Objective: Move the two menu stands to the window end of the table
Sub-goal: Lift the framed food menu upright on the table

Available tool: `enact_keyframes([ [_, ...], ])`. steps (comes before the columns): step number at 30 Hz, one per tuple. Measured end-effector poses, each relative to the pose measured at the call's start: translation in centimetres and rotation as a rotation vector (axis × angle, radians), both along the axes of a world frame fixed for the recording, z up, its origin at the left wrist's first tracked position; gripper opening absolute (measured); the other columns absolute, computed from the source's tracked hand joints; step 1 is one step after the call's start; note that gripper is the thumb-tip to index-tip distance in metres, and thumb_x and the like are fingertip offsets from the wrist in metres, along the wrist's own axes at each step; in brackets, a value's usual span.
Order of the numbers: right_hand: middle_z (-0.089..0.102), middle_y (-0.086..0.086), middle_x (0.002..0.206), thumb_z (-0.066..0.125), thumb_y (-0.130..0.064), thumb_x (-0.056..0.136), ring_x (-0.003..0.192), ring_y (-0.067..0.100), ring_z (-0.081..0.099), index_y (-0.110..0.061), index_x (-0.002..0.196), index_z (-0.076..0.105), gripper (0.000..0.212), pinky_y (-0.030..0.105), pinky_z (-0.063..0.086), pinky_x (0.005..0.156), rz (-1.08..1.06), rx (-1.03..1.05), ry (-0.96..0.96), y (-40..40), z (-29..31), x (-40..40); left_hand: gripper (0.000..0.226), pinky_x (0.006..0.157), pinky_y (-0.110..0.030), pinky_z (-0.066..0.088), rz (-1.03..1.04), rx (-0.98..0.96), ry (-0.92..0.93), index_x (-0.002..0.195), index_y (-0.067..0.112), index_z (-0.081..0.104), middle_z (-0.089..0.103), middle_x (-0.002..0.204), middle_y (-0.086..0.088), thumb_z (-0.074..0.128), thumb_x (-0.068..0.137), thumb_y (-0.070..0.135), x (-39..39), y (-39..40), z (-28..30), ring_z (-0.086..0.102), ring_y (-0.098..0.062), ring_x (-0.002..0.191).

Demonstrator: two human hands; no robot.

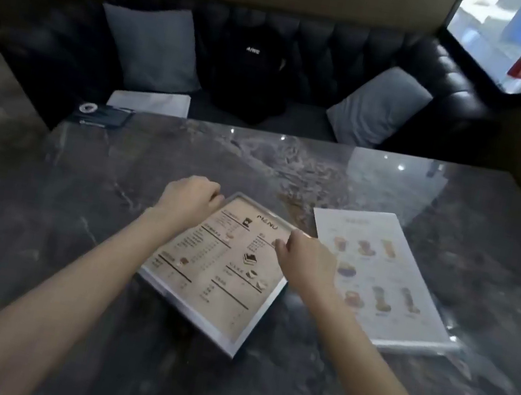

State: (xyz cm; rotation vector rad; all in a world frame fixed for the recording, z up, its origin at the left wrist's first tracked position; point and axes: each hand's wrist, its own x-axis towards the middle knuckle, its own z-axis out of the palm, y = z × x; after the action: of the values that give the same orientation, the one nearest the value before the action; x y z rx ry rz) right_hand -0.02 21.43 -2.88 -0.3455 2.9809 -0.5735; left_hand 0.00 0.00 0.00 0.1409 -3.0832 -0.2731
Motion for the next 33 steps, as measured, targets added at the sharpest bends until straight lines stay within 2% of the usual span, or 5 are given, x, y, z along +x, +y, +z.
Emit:
enact_keyframes([
  [4, 0.057, 0.018, 0.108, 0.045, -0.03, 0.09, 0.102, 0.035, 0.05, -0.004, 0.103, 0.049, 0.029, 0.042, 0.045, 0.076, -0.091, -0.088, 0.006, 0.1, -3.9, 2.5, 0.035, 0.091, -0.045, 0.04, 0.071, -0.017, -0.033, 0.123, 0.01, 0.049, 0.049, 0.129, -0.015, 0.042, 0.093, 0.027, 1.8, -0.9, -4.3, 0.045, -0.033, 0.117],
  [9, 0.04, 0.021, 0.134, 0.051, -0.024, 0.088, 0.124, 0.034, 0.031, 0.001, 0.129, 0.035, 0.05, 0.04, 0.028, 0.105, -0.229, -0.341, -0.129, -0.1, -7.7, 4.2, 0.061, 0.112, -0.046, 0.017, 0.215, -0.008, -0.16, 0.143, 0.01, 0.021, 0.018, 0.155, -0.014, 0.035, 0.094, 0.041, 2.8, -1.9, -7.8, 0.017, -0.028, 0.141],
  [16, 0.058, 0.005, 0.115, 0.055, -0.025, 0.086, 0.095, 0.016, 0.054, -0.006, 0.13, 0.034, 0.053, 0.027, 0.039, 0.077, -0.517, -0.835, -0.44, -0.7, -8.6, 4.7, 0.043, 0.077, -0.038, 0.044, 0.333, 0.291, -0.394, 0.112, 0.009, 0.049, 0.06, 0.118, -0.018, 0.042, 0.09, 0.046, 2.9, -3.7, -8.6, 0.057, -0.034, 0.099],
  [25, 0.068, -0.007, 0.07, 0.049, -0.017, 0.09, 0.054, 0.005, 0.066, -0.018, 0.081, 0.057, 0.013, 0.017, 0.048, 0.04, -0.553, -1.05, -0.649, -0.9, -9.0, 4.2, 0.031, 0.056, -0.028, 0.048, 0.394, 0.703, -0.416, 0.098, 0.008, 0.06, 0.068, 0.086, -0.007, 0.061, 0.084, 0.036, 2.6, -4.8, -7.9, 0.065, -0.02, 0.072],
  [33, 0.072, 0.003, 0.079, 0.053, -0.013, 0.087, 0.063, 0.016, 0.071, -0.012, 0.089, 0.059, 0.006, 0.029, 0.055, 0.044, -0.577, -1.148, -0.896, -0.3, -8.5, 3.6, 0.025, 0.053, -0.028, 0.05, 0.437, 0.769, -0.447, 0.093, 0.009, 0.06, 0.07, 0.081, -0.008, 0.063, 0.084, 0.032, 2.8, -4.8, -7.7, 0.068, -0.021, 0.068],
])
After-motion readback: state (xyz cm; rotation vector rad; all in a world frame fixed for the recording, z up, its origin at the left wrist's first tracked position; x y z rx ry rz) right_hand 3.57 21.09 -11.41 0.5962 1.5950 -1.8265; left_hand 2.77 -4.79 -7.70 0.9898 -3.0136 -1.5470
